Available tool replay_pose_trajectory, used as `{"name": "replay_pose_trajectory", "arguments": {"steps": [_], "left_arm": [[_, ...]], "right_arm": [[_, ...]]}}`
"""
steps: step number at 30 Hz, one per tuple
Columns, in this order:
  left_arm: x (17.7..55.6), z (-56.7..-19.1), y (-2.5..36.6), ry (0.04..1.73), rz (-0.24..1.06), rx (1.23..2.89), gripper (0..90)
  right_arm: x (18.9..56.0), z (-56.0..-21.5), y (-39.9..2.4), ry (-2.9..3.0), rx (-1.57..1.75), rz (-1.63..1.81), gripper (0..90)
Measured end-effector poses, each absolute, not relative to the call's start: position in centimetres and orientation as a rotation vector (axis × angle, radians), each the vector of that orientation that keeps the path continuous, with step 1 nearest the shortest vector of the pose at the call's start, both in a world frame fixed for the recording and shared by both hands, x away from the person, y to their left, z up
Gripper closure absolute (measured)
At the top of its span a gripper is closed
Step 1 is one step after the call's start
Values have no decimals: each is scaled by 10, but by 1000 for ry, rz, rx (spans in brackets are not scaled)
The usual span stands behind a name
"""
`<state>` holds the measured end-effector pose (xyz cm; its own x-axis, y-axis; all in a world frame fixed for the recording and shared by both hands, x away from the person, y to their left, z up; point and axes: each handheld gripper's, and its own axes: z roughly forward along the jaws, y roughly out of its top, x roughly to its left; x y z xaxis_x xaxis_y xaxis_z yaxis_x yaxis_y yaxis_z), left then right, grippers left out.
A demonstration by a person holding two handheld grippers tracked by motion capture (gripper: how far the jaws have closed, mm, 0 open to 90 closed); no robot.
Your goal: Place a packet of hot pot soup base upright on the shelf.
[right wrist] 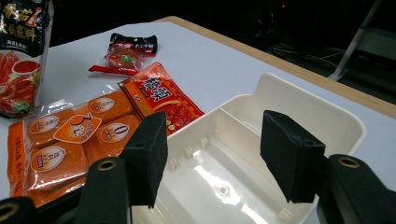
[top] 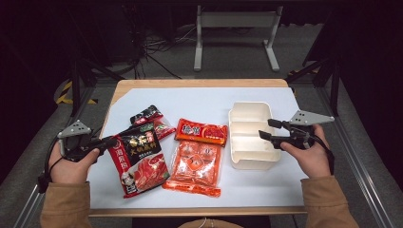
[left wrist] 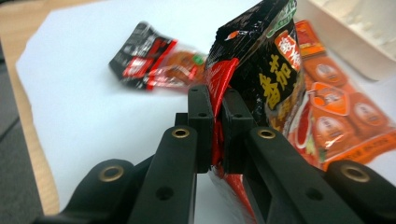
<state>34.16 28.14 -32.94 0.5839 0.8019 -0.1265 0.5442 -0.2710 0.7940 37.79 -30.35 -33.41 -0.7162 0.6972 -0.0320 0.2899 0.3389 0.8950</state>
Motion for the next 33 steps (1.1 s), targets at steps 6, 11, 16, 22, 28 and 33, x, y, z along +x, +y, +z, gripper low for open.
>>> {"name": "replay_pose_trajectory", "arguments": {"steps": [6,11,16,22,28,33], "left_arm": [[330,-313,269,1011,424,1980,853],[320,-301,259,931,458,1998,855],[314,-294,251,870,483,1997,856],[312,-289,244,830,492,1958,856],[312,-286,238,815,513,1911,856],[316,-284,228,805,520,1883,855]], "right_arm": [[374,-332,-303,2195,868,1361,422],[370,-330,-300,2206,861,1375,434],[366,-328,-293,2232,852,1392,459],[360,-322,-278,2262,803,1435,463],[357,-316,-258,2299,741,1461,462],[360,-311,-242,2362,696,1445,470]]}}
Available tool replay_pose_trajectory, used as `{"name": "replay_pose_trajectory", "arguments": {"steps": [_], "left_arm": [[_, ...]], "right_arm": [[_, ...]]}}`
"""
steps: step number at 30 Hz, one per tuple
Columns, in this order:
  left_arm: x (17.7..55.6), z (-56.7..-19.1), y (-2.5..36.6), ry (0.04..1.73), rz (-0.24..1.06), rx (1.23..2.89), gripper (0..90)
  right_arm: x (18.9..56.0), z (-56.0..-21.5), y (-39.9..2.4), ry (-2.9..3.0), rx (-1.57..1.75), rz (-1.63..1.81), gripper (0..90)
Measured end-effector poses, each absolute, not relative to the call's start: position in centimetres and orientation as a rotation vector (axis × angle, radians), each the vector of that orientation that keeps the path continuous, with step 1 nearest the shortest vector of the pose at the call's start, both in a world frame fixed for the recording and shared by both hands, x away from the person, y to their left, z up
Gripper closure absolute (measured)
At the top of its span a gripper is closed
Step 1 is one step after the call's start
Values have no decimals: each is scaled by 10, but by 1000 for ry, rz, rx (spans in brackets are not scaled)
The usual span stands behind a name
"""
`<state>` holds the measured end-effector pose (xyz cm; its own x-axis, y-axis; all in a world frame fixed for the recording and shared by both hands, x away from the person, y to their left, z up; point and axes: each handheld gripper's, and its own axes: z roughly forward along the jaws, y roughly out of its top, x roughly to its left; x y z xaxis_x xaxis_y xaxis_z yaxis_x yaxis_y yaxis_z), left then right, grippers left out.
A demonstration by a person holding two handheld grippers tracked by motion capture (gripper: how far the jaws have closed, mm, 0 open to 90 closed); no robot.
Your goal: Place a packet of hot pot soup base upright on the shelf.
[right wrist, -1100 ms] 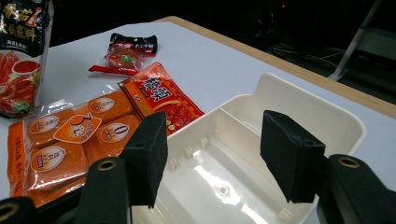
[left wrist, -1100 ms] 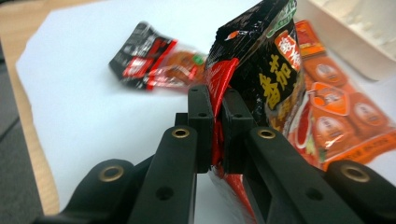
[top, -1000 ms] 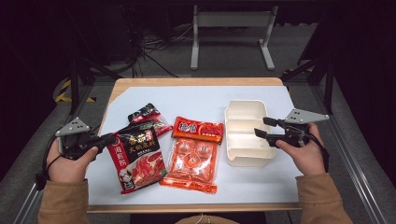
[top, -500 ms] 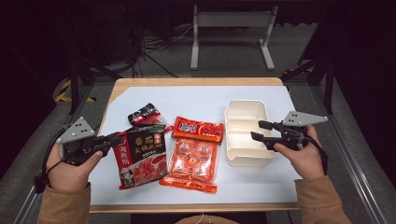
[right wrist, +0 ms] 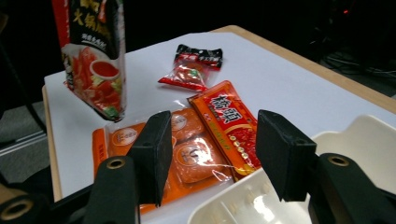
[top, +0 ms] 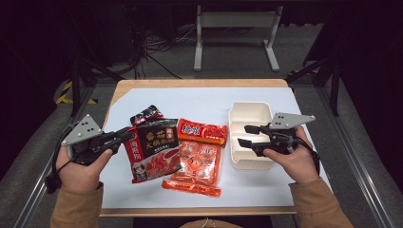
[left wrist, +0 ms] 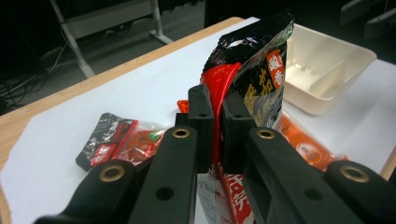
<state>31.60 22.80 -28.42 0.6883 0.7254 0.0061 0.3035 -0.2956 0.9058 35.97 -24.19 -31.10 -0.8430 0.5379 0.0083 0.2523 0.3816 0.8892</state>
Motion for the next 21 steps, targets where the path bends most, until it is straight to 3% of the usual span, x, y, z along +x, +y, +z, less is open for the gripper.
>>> {"name": "replay_pose_trajectory", "arguments": {"steps": [21], "left_arm": [[332,-287,183,724,492,1869,855]], "right_arm": [[378,-293,-184,2446,597,1529,440]]}}
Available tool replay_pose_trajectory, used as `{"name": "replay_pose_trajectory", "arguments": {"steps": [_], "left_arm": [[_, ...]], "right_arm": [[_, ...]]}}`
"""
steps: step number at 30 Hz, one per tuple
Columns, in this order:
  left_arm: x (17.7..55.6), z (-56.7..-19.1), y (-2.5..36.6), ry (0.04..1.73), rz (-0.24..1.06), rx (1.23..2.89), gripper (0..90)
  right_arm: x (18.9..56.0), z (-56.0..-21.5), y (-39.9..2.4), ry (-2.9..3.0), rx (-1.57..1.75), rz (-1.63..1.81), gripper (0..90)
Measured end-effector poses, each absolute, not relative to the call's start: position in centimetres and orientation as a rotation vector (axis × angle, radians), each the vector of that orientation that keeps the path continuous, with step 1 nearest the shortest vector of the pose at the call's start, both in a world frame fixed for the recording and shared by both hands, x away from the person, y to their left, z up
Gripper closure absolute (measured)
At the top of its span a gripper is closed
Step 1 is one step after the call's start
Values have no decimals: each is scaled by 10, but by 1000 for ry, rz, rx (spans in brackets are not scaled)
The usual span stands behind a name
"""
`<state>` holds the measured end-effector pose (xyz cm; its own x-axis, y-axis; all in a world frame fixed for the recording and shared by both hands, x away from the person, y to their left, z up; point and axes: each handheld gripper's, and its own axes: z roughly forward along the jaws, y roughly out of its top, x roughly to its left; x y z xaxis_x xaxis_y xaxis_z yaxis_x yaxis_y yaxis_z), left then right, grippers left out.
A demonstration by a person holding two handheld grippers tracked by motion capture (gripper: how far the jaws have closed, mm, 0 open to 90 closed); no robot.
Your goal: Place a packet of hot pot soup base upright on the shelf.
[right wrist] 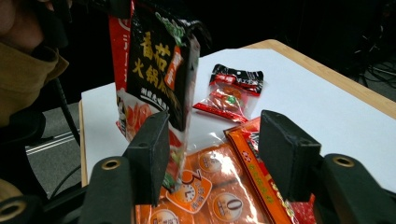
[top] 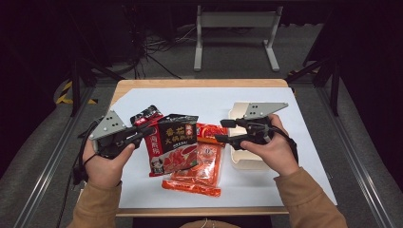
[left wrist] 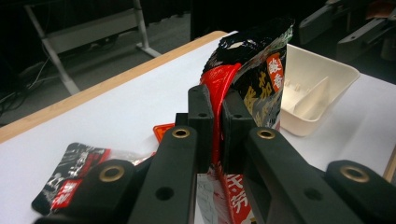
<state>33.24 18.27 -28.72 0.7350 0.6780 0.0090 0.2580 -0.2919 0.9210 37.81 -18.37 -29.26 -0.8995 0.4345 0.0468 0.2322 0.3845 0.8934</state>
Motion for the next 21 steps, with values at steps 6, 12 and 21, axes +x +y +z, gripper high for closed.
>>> {"name": "replay_pose_trajectory", "arguments": {"steps": [6,12,21], "left_arm": [[337,-291,168,675,477,1881,855],[339,-292,154,629,462,1883,855],[339,-296,142,537,411,1892,854]], "right_arm": [[385,-296,-172,2475,585,1561,422],[390,-300,-161,2497,569,1553,415],[392,-307,-154,2564,546,1567,500]]}}
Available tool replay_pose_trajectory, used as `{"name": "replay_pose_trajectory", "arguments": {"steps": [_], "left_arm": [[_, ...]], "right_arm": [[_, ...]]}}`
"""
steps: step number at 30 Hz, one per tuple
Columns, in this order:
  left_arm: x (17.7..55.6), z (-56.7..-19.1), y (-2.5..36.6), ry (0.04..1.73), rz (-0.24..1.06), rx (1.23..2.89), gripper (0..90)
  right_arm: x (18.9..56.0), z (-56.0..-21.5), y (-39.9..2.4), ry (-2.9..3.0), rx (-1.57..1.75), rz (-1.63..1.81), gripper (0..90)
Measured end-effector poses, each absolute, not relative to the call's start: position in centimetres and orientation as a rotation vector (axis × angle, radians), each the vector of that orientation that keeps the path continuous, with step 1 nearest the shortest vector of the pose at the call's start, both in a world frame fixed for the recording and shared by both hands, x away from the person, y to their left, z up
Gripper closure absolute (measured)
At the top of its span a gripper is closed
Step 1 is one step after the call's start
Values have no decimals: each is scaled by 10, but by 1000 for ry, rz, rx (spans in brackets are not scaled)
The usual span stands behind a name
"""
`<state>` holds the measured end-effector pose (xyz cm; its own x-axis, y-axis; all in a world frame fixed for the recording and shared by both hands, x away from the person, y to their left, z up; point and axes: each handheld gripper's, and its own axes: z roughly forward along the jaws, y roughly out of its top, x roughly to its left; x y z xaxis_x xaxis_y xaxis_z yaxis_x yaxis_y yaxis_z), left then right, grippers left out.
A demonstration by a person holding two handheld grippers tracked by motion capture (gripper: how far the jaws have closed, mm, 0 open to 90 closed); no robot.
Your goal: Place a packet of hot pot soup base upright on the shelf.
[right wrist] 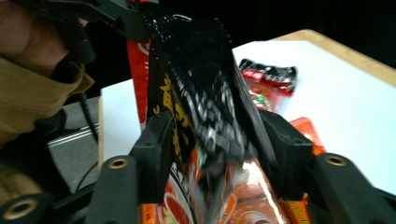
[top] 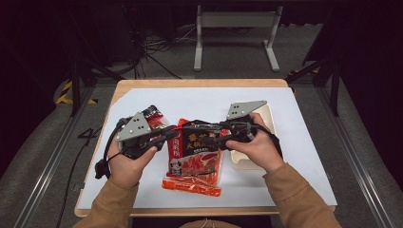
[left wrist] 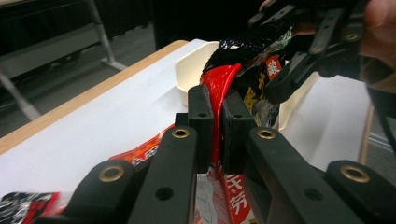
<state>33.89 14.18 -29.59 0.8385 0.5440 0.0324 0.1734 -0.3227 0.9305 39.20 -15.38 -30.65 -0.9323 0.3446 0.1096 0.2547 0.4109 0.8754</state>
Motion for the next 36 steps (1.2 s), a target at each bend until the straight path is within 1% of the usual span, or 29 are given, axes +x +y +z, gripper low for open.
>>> {"name": "replay_pose_trajectory", "arguments": {"steps": [3,7,10,19,28,33,36], "left_arm": [[339,-297,140,519,387,1887,854],[338,-296,140,506,381,1898,852],[337,-296,140,503,371,1901,849],[337,-296,141,481,370,1913,837],[337,-295,145,468,349,1887,792],[340,-293,150,456,296,1864,669],[341,-292,155,466,293,1860,538]], "right_arm": [[392,-309,-151,2595,533,1579,543],[390,-309,-147,2642,469,1577,655],[390,-309,-147,2672,471,1574,707],[388,-304,-147,2723,490,1528,793],[388,-294,-146,2730,521,1532,823],[389,-287,-148,2731,539,1553,829],[393,-282,-152,2722,557,1562,831]]}}
